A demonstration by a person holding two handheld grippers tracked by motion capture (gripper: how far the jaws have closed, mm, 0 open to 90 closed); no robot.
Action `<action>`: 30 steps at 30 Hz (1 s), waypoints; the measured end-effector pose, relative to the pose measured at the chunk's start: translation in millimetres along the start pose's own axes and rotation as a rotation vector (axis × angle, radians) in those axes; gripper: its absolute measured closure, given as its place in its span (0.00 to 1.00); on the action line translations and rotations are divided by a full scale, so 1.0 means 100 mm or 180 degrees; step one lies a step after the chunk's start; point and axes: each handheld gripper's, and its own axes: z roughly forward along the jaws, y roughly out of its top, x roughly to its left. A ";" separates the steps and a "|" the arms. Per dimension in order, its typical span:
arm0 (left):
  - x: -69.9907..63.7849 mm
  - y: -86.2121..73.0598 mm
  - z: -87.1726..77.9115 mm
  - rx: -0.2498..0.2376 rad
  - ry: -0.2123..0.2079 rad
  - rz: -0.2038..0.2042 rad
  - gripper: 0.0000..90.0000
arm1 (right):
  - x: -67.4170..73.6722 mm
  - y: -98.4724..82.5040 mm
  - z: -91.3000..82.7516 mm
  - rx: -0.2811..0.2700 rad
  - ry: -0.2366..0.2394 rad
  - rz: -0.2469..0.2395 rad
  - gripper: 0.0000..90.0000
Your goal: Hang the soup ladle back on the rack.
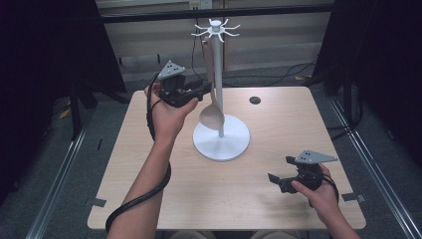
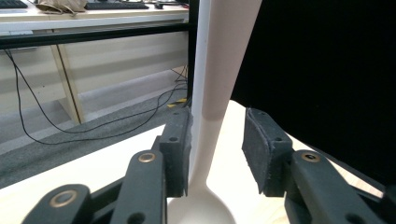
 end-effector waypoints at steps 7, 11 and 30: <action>0.02 -0.05 -0.01 0.0037 0.0009 0.0027 0.50 | 0.00 0.00 0.00 0.0001 -0.0006 -0.0002 0.05; 0.03 -0.08 -0.02 0.0061 0.0005 0.0044 0.42 | 0.00 0.00 0.00 0.0012 -0.0008 -0.0009 0.05; 0.04 -0.22 -0.06 0.0069 0.0007 0.0117 0.21 | 0.00 0.00 0.00 0.0012 -0.0008 -0.0033 0.05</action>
